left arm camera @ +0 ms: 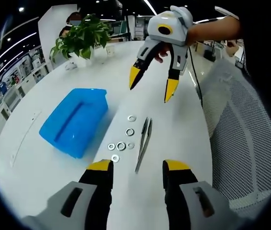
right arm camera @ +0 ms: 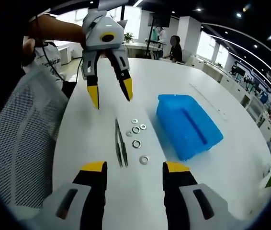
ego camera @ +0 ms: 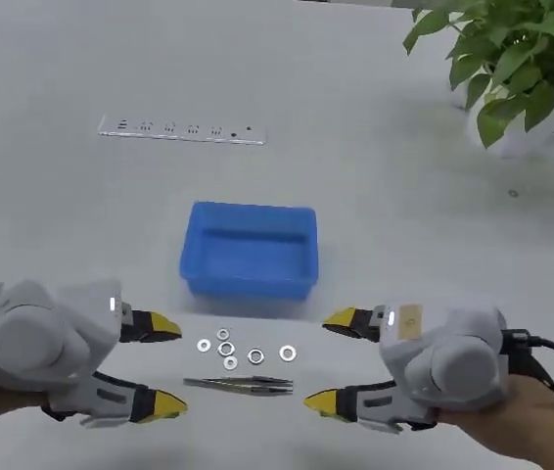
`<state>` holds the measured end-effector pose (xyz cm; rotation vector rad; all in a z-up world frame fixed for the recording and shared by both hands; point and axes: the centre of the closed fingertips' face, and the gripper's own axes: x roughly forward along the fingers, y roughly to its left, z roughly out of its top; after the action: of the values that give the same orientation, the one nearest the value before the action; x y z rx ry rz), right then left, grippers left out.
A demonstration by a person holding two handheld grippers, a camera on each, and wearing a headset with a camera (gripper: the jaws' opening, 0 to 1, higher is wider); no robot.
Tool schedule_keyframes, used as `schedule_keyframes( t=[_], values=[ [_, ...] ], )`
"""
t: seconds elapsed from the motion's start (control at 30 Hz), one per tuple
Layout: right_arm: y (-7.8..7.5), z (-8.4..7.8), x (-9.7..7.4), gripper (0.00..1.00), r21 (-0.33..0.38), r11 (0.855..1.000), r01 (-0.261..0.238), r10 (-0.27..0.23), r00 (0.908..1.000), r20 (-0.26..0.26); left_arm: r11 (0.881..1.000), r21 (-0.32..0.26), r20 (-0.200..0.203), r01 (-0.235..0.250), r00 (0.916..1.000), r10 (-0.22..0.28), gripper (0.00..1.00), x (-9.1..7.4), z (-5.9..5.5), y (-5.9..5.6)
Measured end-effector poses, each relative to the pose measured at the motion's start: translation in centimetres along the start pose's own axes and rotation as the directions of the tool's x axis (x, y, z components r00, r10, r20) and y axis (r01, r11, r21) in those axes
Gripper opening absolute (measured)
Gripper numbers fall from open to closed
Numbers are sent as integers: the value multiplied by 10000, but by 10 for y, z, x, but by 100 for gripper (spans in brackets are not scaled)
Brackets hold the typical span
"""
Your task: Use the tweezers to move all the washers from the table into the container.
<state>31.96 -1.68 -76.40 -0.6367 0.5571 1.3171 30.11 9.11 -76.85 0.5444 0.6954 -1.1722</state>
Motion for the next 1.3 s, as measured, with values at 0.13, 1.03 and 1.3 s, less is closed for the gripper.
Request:
schedule_keyframes(
  t=[0.13,1.03,1.3],
  values=[
    [2,0,10,43,-186,9995,-262,260,9996,-109,9998,138,-154,112,9998,-110,42,6,-3,1],
    [23,-6,56,20,-1121,9762,-1856,1762,9804,-885,9898,936,-1235,1069,9878,-950,14,33,-26,-2],
    [24,-8,61,16,-1133,9752,-1900,1786,9785,-1032,9874,1062,-1353,1171,9855,-1023,9,35,-29,0]
  ],
)
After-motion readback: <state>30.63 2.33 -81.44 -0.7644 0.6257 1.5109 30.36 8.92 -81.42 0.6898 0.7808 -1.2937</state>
